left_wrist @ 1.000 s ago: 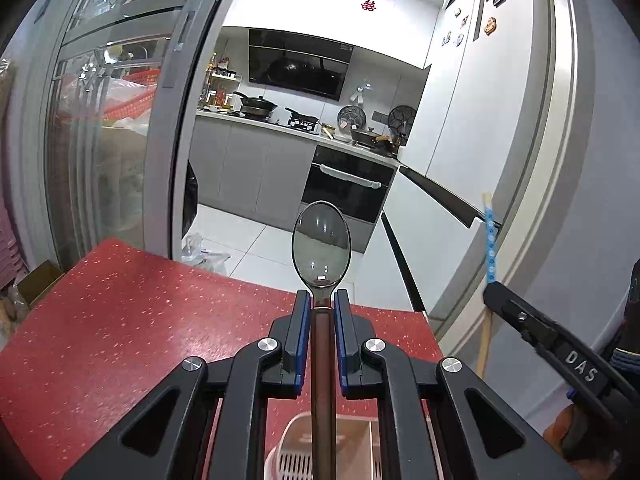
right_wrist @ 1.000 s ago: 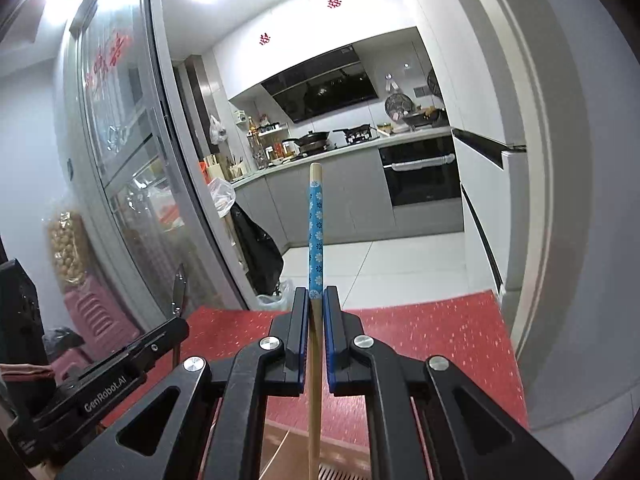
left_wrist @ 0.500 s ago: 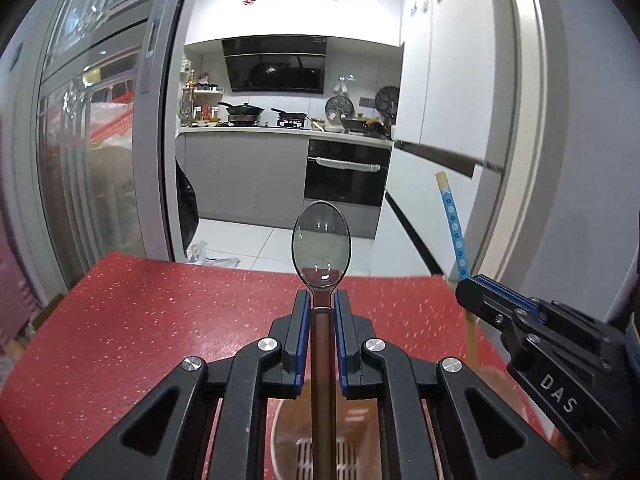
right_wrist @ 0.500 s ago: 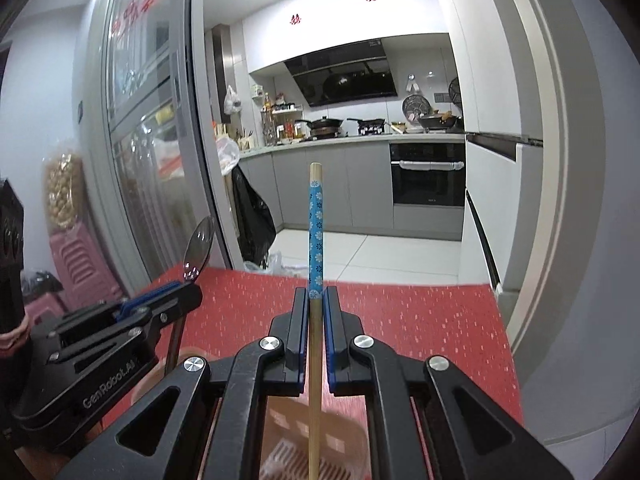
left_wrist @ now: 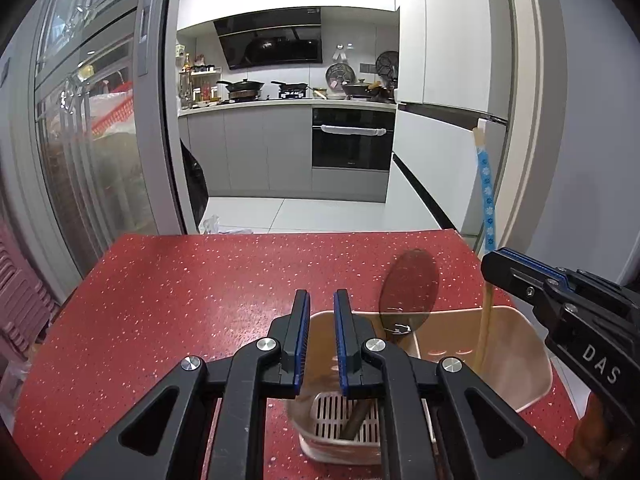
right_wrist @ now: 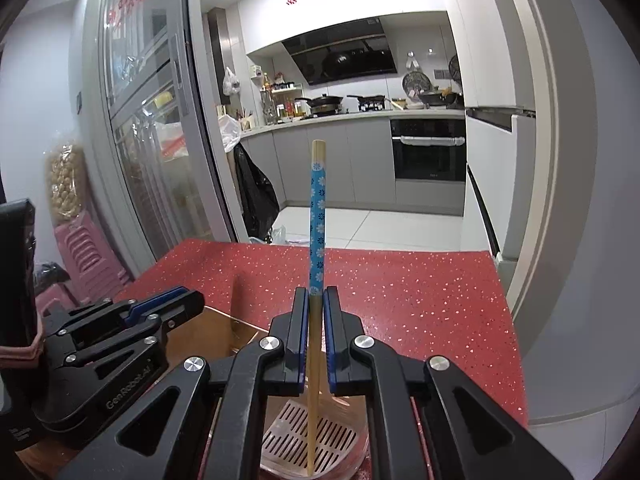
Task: Organize utensils
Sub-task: 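Open the left tool over the holder while the right drops the chopstick in, then grasp another dark spoon with the left tool while the right grasps a yellow-patterned chopstick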
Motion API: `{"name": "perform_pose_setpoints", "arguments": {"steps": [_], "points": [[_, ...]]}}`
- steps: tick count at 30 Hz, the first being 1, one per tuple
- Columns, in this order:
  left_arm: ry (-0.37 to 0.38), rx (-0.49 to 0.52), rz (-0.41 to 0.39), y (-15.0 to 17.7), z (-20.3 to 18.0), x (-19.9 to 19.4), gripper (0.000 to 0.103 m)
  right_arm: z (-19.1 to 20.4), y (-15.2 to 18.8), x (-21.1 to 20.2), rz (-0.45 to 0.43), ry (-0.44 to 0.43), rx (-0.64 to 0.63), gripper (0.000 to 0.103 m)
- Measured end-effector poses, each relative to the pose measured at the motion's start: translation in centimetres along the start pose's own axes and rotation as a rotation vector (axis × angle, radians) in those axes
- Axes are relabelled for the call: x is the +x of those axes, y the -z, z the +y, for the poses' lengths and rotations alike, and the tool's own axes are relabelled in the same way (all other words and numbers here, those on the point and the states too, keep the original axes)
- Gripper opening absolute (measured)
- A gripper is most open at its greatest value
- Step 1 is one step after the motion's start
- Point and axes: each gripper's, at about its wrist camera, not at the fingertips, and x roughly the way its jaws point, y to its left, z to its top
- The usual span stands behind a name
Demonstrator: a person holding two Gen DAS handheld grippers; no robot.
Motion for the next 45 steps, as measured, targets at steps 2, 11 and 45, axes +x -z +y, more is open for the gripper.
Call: {"name": "perform_pose_setpoints", "arguments": {"steps": [2,11,45], "points": [[-0.003,-0.009,0.002,-0.1,0.2,-0.4,0.037,-0.3,-0.1,0.2,0.019,-0.008,0.014,0.029],[-0.036,-0.003,0.034,0.6,1.2,-3.2,0.038,-0.7,-0.7,-2.1,0.026,-0.016,0.061,0.060],[-0.196,-0.162,0.395,19.8,10.3,-11.9,0.103,2.6,17.2,-9.2,0.558,0.079,0.168,0.079]]}}
